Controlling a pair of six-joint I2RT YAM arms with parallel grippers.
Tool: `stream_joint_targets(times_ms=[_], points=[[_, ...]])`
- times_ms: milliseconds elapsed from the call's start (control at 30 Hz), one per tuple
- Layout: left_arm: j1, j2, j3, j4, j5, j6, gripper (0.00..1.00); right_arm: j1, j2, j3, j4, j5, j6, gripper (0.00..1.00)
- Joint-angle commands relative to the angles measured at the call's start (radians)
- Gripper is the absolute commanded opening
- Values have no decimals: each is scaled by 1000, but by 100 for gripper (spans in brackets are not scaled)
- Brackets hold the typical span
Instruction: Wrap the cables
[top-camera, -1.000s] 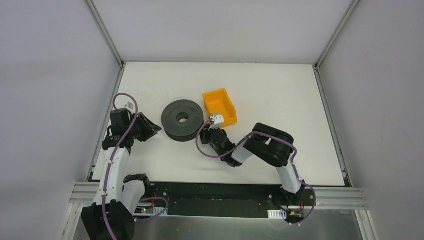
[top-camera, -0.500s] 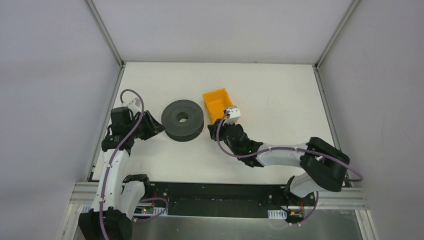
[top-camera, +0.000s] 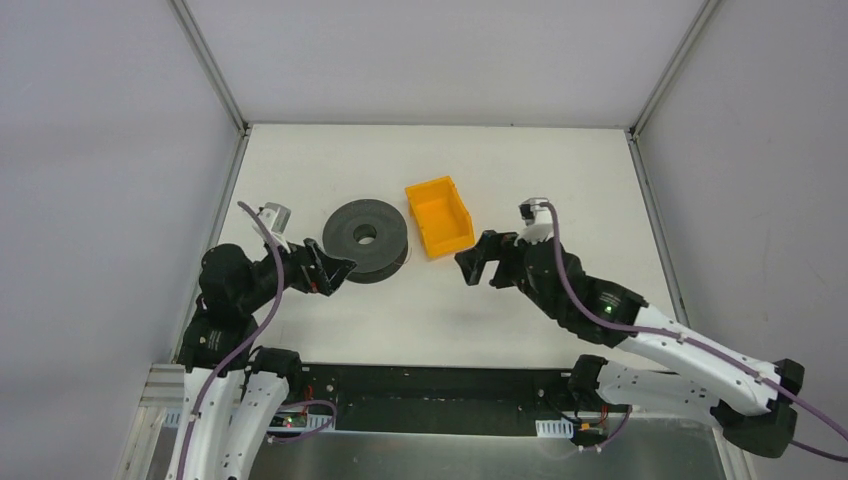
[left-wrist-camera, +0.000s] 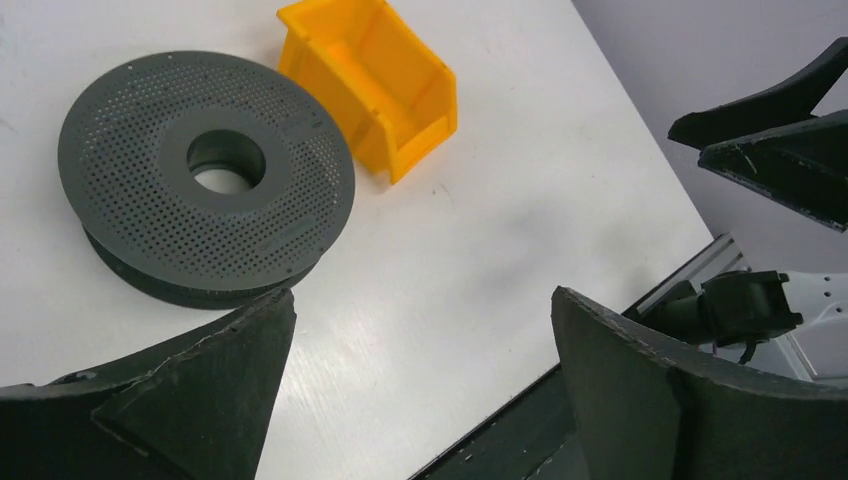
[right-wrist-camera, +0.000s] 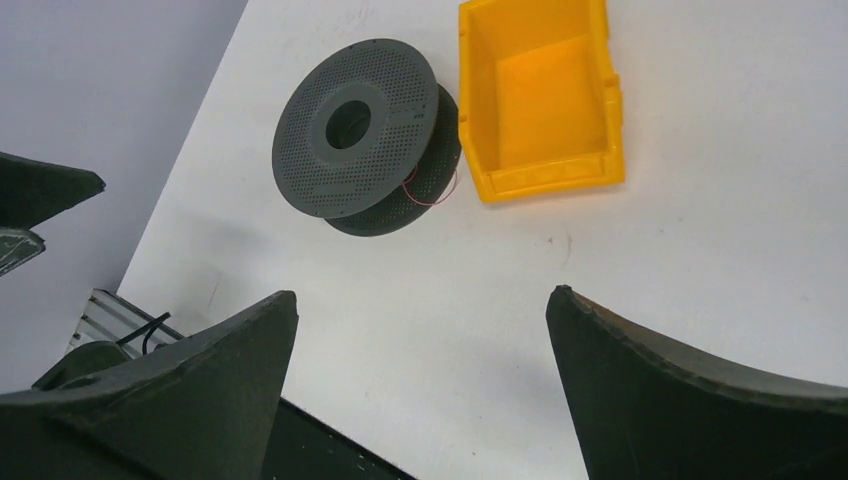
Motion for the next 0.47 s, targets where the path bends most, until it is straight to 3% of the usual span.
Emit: stream_joint_targets(times_ms=[0, 200, 433], points=[[-7, -67, 49, 23, 7, -36, 99, 4, -77, 108, -330, 81, 70, 100], [-6, -119, 66, 25, -28, -81, 99, 4, -195, 95, -335, 118, 71, 99], [-6, -140, 63, 25, -61, -108, 99, 4, -200, 80, -308, 120, 77, 99]])
